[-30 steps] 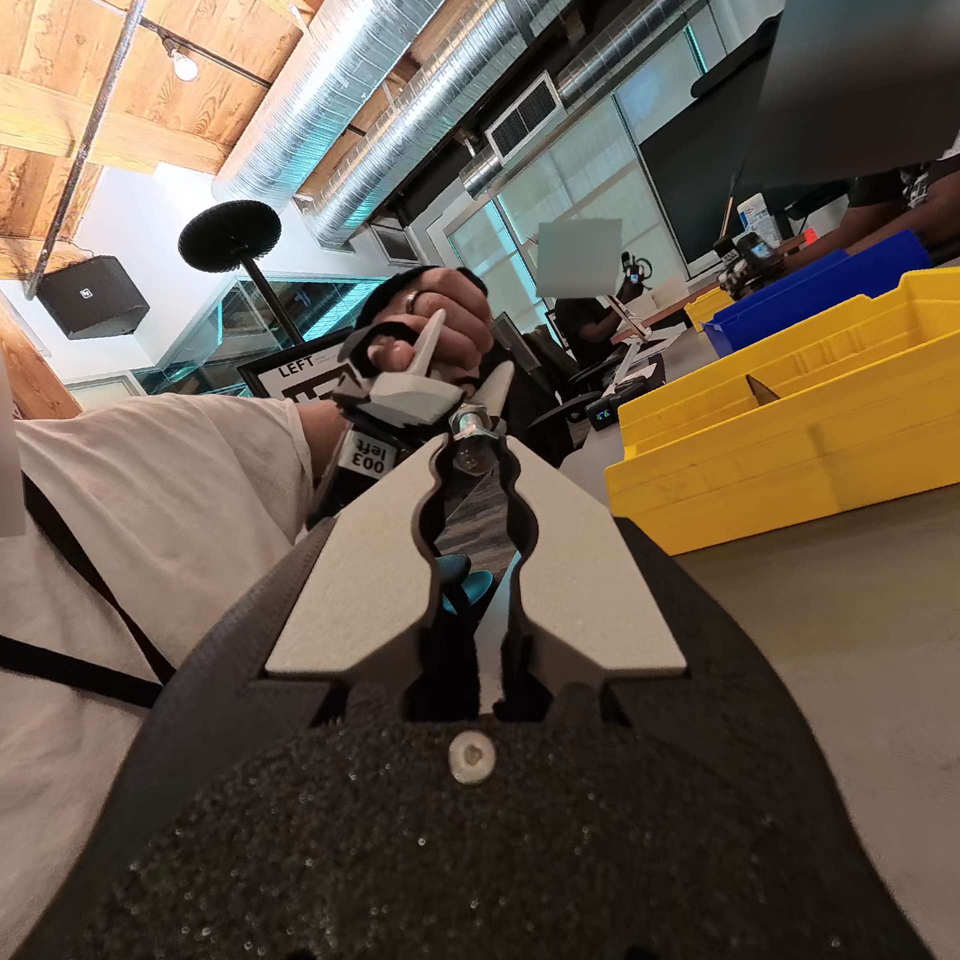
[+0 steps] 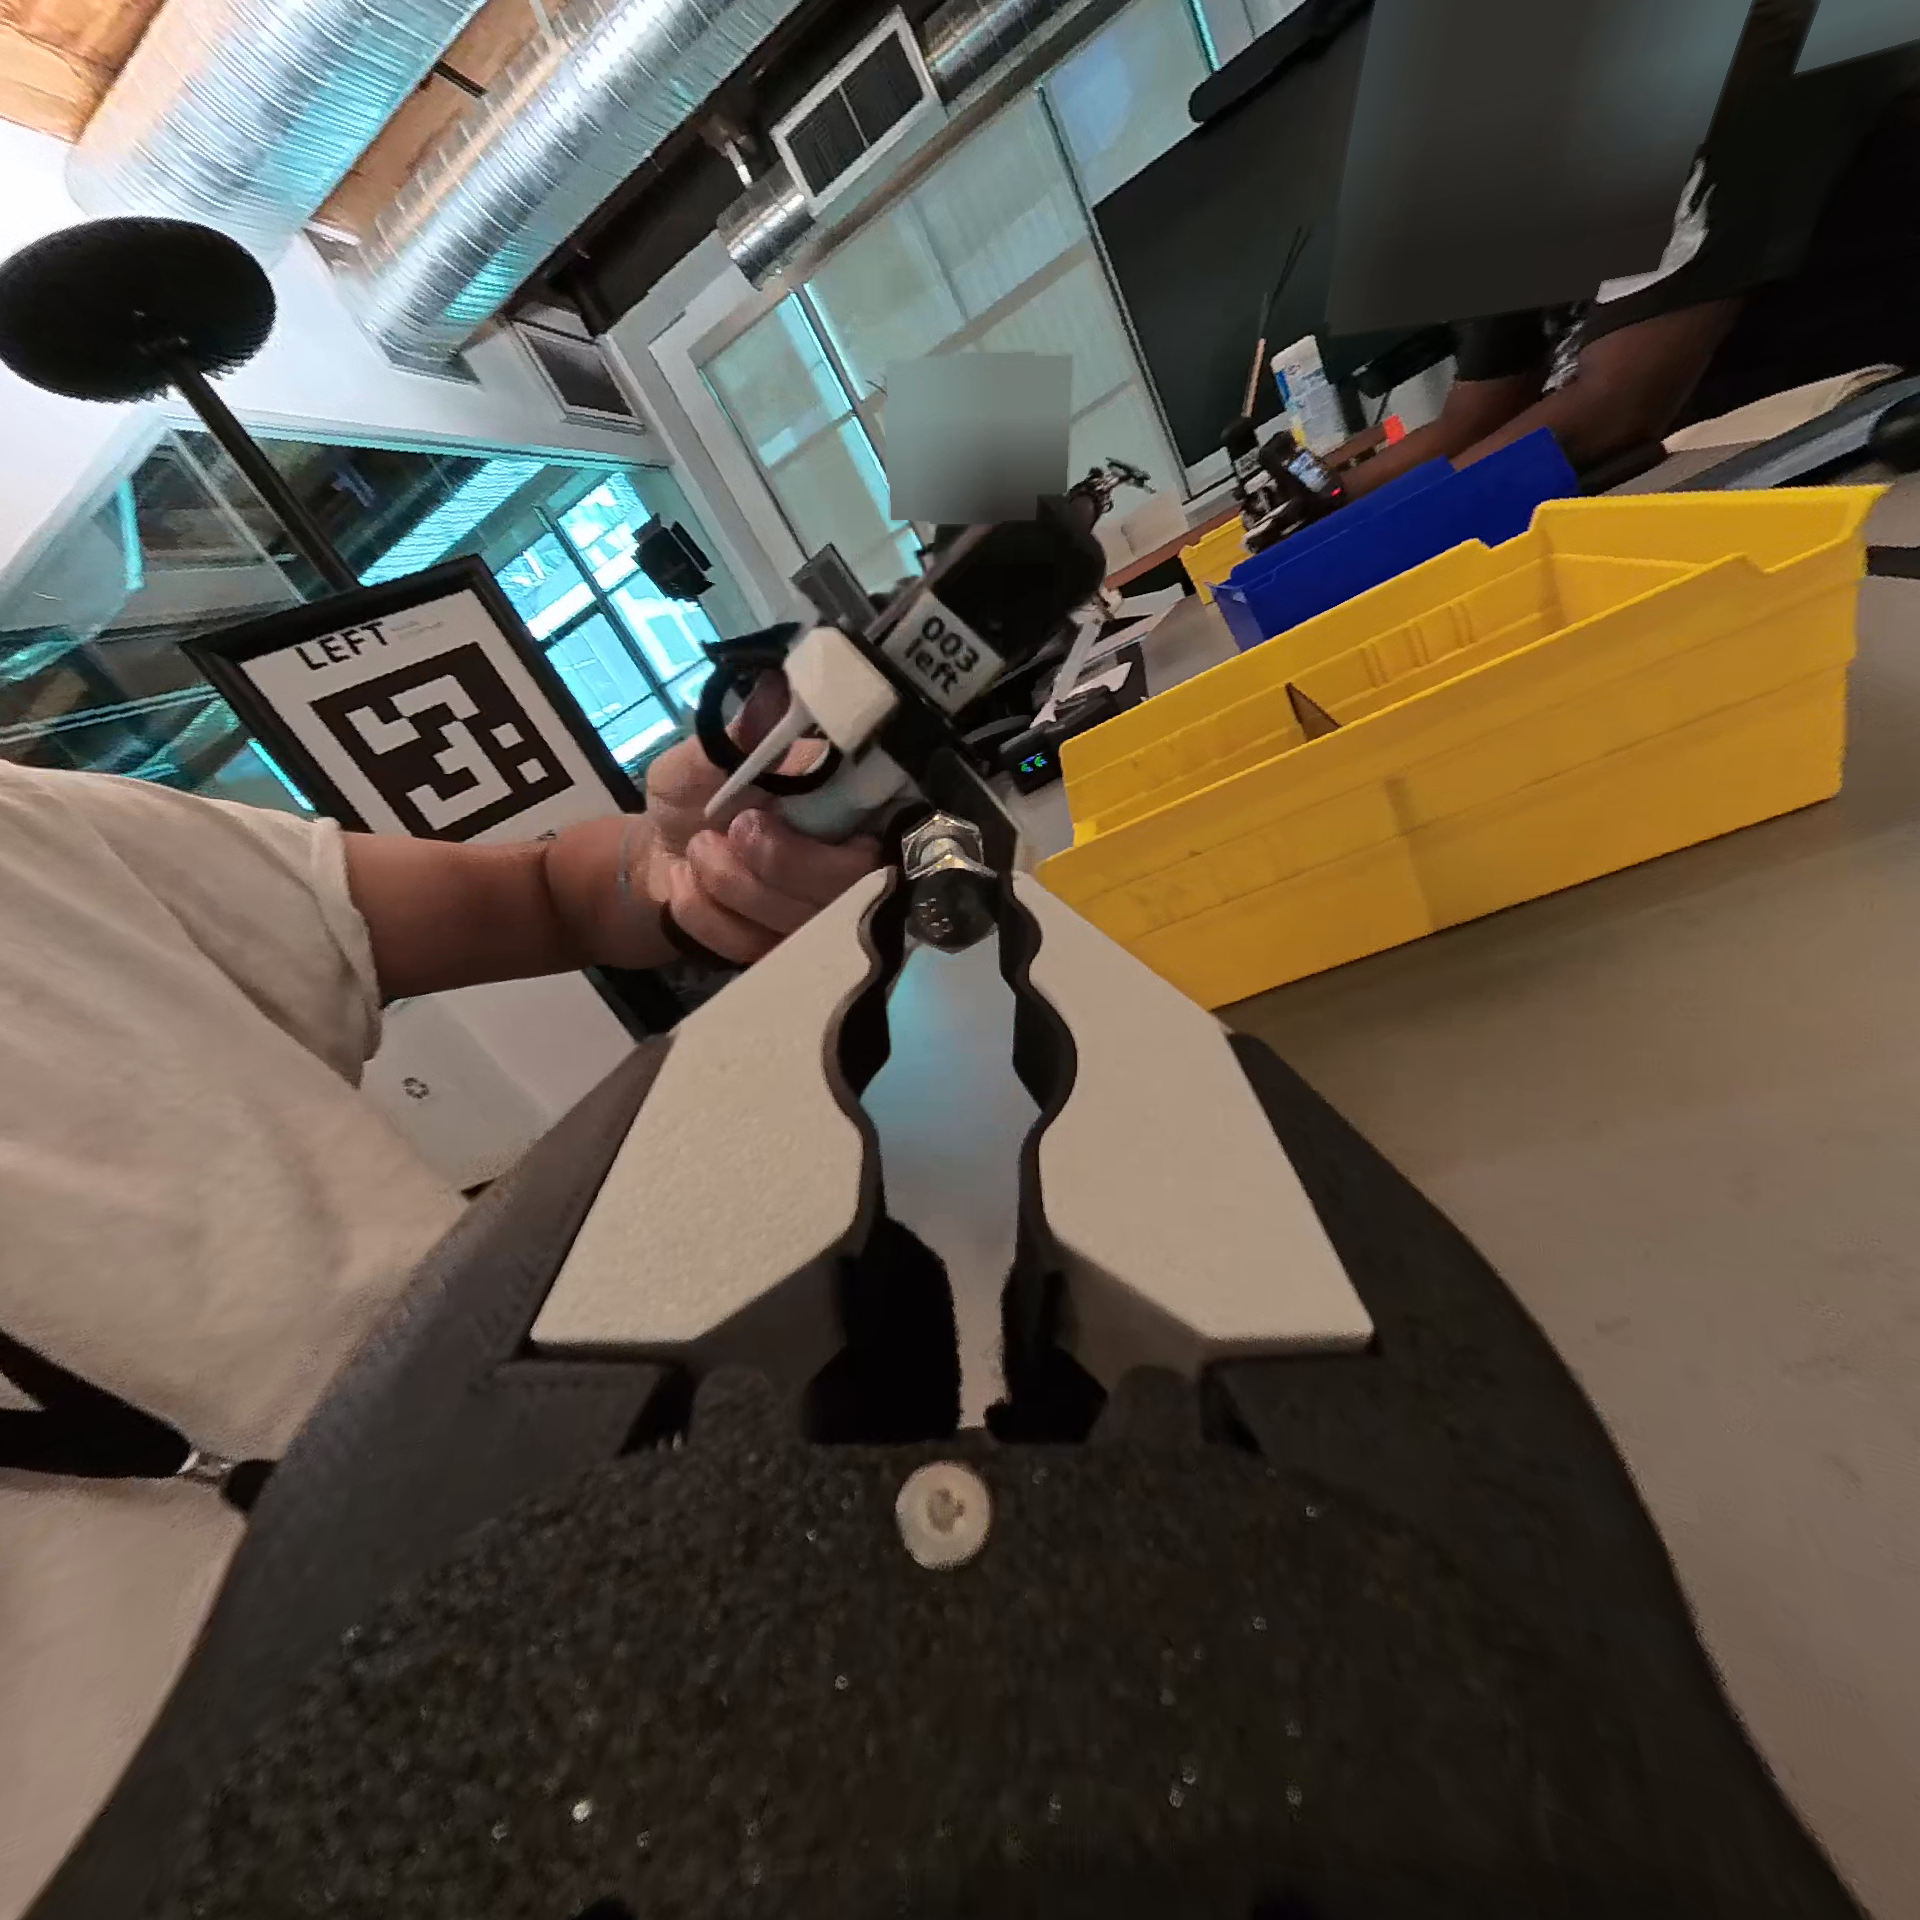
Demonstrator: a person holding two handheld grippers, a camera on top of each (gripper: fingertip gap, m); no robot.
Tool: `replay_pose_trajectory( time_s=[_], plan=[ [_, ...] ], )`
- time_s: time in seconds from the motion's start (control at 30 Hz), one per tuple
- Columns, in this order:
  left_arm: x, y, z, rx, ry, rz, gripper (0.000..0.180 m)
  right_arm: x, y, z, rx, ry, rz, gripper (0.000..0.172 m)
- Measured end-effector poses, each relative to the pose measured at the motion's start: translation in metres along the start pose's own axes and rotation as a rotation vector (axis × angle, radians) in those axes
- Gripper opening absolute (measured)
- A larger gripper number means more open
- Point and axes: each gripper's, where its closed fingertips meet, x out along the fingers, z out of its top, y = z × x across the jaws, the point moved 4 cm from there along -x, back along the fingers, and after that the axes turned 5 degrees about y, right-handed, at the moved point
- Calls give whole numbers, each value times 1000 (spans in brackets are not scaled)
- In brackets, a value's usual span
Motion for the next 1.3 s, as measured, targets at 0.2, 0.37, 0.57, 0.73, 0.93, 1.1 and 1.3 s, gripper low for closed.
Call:
replay_pose_trajectory(
  time_s=[0.2, 0.37, 0.57, 0.73, 0.93, 1.1, 1.3],
  plan=[
    [1, 15, 3, -255, -17, -108, 36, -2, 6, 5, -198, -11, -103, 17],
    [3, 18, 4, -357, 0, -171, 27, 1, 13, 3, -392, 18, -186, 17],
    [10, 10, -2, -384, 96, -222, 25, 7, 16, -5, -513, 64, -222, 17],
    [10, 9, -5, -379, 134, -214, 18, 5, 16, -3, -496, 52, -206, 17],
    [11, 7, -3, -302, 147, -192, 17, 4, 16, -1, -476, 48, -196, 17],
    [12, 2, 2, 39, 193, -128, 17, 2, 13, 2, -306, 11, -117, 17],
    [12, -6, -3, 826, 298, 112, 17, 3, 9, 0, -45, -32, 39, 17]
  ],
)
